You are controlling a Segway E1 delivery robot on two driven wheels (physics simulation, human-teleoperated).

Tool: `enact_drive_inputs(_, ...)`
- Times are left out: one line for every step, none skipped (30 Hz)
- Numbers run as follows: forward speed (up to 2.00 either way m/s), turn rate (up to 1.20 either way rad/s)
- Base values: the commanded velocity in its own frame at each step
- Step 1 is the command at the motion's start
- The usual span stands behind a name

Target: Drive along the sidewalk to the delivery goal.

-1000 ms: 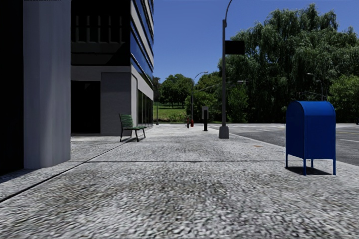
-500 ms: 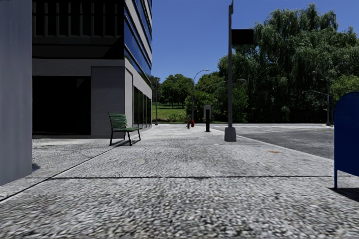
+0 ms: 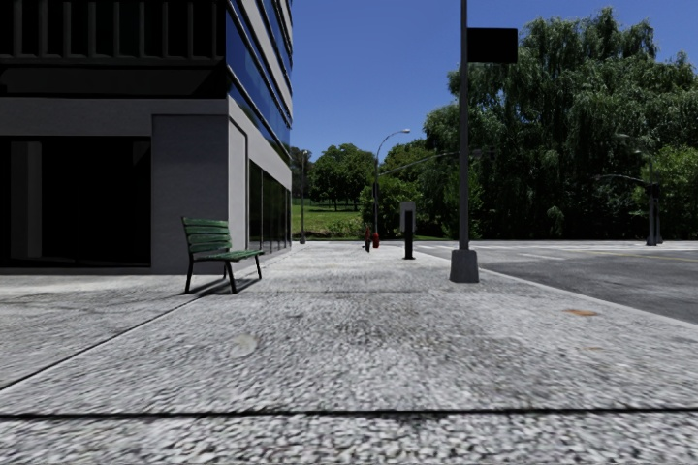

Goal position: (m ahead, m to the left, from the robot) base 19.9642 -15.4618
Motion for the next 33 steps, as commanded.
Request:
enact_drive_inputs(1.97, 0.00)
enact_drive_inputs(1.97, 0.00)
enact_drive_inputs(1.97, 0.00)
enact_drive_inputs(1.97, 0.00)
enact_drive_inputs(1.97, 0.00)
enact_drive_inputs(1.97, 0.00)
enact_drive_inputs(1.97, 0.00)
enact_drive_inputs(1.97, 0.00)
enact_drive_inputs(1.97, 0.00)
enact_drive_inputs(1.97, 0.00)
enact_drive_inputs(1.97, 0.00)
enact_drive_inputs(1.97, 0.00)
enact_drive_inputs(1.97, 0.00)
enact_drive_inputs(1.97, 0.00)
enact_drive_inputs(1.97, 0.00)
enact_drive_inputs(1.97, 0.00)
enact_drive_inputs(1.97, 0.00)
enact_drive_inputs(1.97, 0.00)
enact_drive_inputs(1.97, 0.00)
enact_drive_inputs(1.97, 0.00)
enact_drive_inputs(1.97, 0.00)
enact_drive_inputs(1.97, 0.00)
enact_drive_inputs(1.97, 0.00)
enact_drive_inputs(1.97, 0.00)
enact_drive_inputs(1.97, 0.00)
enact_drive_inputs(1.97, 0.00)
enact_drive_inputs(1.97, 0.00)
enact_drive_inputs(1.97, 0.00)
enact_drive_inputs(1.97, 0.00)
enact_drive_inputs(1.97, 0.00)
enact_drive_inputs(1.97, 0.00)
enact_drive_inputs(1.97, 0.00)
enact_drive_inputs(1.97, 0.00)
